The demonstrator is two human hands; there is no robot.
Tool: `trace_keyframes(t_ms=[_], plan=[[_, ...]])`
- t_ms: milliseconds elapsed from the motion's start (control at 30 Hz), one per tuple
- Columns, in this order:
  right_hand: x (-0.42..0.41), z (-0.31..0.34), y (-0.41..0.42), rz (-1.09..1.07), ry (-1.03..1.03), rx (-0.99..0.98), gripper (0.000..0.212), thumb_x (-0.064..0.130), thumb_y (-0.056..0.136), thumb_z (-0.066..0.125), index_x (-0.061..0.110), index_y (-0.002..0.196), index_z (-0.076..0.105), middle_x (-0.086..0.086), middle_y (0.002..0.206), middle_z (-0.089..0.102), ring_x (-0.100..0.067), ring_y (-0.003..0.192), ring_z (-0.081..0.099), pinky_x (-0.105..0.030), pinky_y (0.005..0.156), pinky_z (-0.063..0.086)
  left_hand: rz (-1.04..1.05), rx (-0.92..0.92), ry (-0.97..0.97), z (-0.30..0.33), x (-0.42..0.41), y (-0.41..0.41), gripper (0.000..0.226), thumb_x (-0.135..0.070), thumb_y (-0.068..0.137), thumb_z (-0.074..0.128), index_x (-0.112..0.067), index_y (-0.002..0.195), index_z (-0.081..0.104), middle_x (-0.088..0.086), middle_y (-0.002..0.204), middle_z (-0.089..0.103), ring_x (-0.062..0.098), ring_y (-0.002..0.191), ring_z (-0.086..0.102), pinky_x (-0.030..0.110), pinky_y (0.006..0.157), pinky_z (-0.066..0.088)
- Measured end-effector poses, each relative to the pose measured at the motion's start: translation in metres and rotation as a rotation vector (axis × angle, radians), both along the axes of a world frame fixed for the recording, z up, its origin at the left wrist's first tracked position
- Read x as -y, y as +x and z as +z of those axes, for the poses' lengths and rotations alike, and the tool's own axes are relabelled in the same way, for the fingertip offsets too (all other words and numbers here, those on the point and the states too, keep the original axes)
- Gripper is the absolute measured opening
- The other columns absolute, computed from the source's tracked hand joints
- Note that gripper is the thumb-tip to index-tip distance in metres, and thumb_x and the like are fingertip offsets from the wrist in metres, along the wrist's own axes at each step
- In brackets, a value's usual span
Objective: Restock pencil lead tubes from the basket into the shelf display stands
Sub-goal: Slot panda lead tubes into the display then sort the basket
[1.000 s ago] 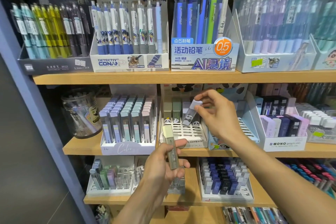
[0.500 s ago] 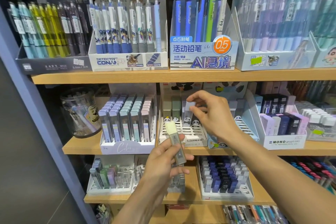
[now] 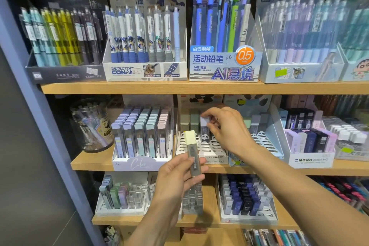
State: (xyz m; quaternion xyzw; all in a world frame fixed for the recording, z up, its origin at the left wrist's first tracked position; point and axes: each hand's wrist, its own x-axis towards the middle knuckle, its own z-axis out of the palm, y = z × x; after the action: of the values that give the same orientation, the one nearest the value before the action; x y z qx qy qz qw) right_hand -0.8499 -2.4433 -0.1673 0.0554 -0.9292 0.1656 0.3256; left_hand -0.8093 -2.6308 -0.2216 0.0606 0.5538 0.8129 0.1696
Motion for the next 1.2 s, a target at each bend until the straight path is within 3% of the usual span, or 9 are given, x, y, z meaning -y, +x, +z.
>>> trace_keyframes(t_ms=[100, 267, 400, 500, 667, 767, 967, 1100, 1200], plan=[[0.002, -0.002, 0.004, -0.032, 0.033, 0.025, 0.035, 0.008, 0.092, 0.069, 0.023, 0.123, 0.069, 0.005, 0.097, 0.054, -0.018, 0.093, 0.059, -0.031, 0.082, 0.049, 0.002, 0.012, 0.026, 0.002, 0.002, 0.001, 0.029, -0.008, 0.109, 0.041, -0.005, 0.122, 0.067, 0.015, 0.105, 0.08, 0.029, 0.1, 0.077, 0.041, 0.09, 0.059], [0.006, -0.005, 0.019, -0.065, -0.016, 0.004, 0.031, 0.017, 0.094, 0.07, 0.025, 0.124, 0.07, 0.005, 0.101, 0.048, -0.015, 0.091, 0.058, -0.025, 0.079, 0.046, 0.008, -0.006, 0.01, 0.0, 0.004, 0.003, 0.029, -0.009, 0.11, 0.044, -0.009, 0.129, 0.066, 0.01, 0.106, 0.08, 0.024, 0.101, 0.077, 0.036, 0.09, 0.059], [0.027, -0.011, 0.046, 0.07, -0.446, 0.014, 0.016, 0.039, 0.087, 0.078, 0.034, 0.101, 0.073, 0.011, 0.089, 0.068, -0.003, 0.079, 0.064, -0.018, 0.07, 0.05, 0.09, -0.059, 0.002, -0.002, 0.004, 0.001, 0.027, -0.011, 0.108, 0.048, -0.014, 0.123, 0.071, 0.006, 0.101, 0.081, 0.02, 0.098, 0.078, 0.028, 0.081, 0.062], [0.04, -0.017, 0.055, 0.146, -0.678, 0.136, 0.03, 0.051, 0.079, 0.081, 0.034, 0.101, 0.07, 0.009, 0.084, 0.073, -0.007, 0.072, 0.069, -0.033, 0.074, 0.059, 0.145, -0.077, 0.009, -0.004, 0.002, 0.001, 0.025, -0.009, 0.107, 0.052, -0.014, 0.119, 0.073, 0.006, 0.099, 0.081, 0.018, 0.094, 0.078, 0.024, 0.076, 0.062], [0.042, -0.018, 0.044, 0.135, -0.75, 0.141, 0.027, 0.042, 0.081, 0.083, 0.031, 0.103, 0.071, 0.002, 0.081, 0.074, -0.016, 0.072, 0.073, -0.048, 0.079, 0.061, 0.225, -0.146, 0.006, -0.008, -0.001, 0.004, 0.025, -0.001, 0.092, 0.072, -0.017, 0.11, 0.078, 0.0, 0.103, 0.081, 0.016, 0.101, 0.076, 0.02, 0.075, 0.06], [0.038, -0.016, 0.033, 0.127, -0.718, 0.147, 0.015, 0.025, 0.087, 0.079, 0.029, 0.101, 0.074, -0.001, 0.084, 0.073, -0.02, 0.077, 0.072, -0.05, 0.079, 0.061, 0.283, -0.188, -0.03, -0.009, -0.001, 0.003, 0.03, 0.0, 0.085, 0.08, -0.019, 0.109, 0.077, -0.005, 0.102, 0.08, 0.012, 0.1, 0.075, 0.019, 0.08, 0.06], [0.04, 0.009, 0.013, 0.09, -0.541, -0.063, 0.019, 0.02, 0.09, 0.076, 0.026, 0.102, 0.063, 0.007, 0.081, 0.067, -0.004, 0.069, 0.063, -0.025, 0.068, 0.055, 0.293, -0.222, -0.07, -0.012, -0.002, 0.001, 0.042, -0.004, 0.086, 0.08, -0.021, 0.122, 0.068, -0.004, 0.122, 0.072, 0.007, 0.107, 0.073, 0.022, 0.092, 0.057], [0.046, 0.01, -0.003, 0.034, -0.334, -0.11, 0.016, 0.023, 0.096, 0.069, 0.011, 0.097, 0.059, 0.001, 0.086, 0.069, -0.013, 0.076, 0.068, -0.038, 0.069, 0.06, 0.262, -0.287, -0.184, -0.015, 0.0, 0.0, 0.041, -0.009, 0.092, 0.076, -0.023, 0.128, 0.064, -0.012, 0.124, 0.069, -0.003, 0.103, 0.071, 0.022, 0.089, 0.057], [0.046, 0.003, -0.013, 0.027, -0.208, -0.116, 0.016, 0.023, 0.098, 0.065, 0.012, 0.094, 0.055, -0.003, 0.081, 0.067, -0.023, 0.074, 0.068, -0.044, 0.063, 0.055, 0.249, -0.353, -0.309, -0.018, 0.0, 0.0, 0.037, -0.011, 0.095, 0.072, -0.027, 0.127, 0.063, -0.014, 0.122, 0.067, -0.002, 0.101, 0.069, 0.045, 0.092, 0.061]])
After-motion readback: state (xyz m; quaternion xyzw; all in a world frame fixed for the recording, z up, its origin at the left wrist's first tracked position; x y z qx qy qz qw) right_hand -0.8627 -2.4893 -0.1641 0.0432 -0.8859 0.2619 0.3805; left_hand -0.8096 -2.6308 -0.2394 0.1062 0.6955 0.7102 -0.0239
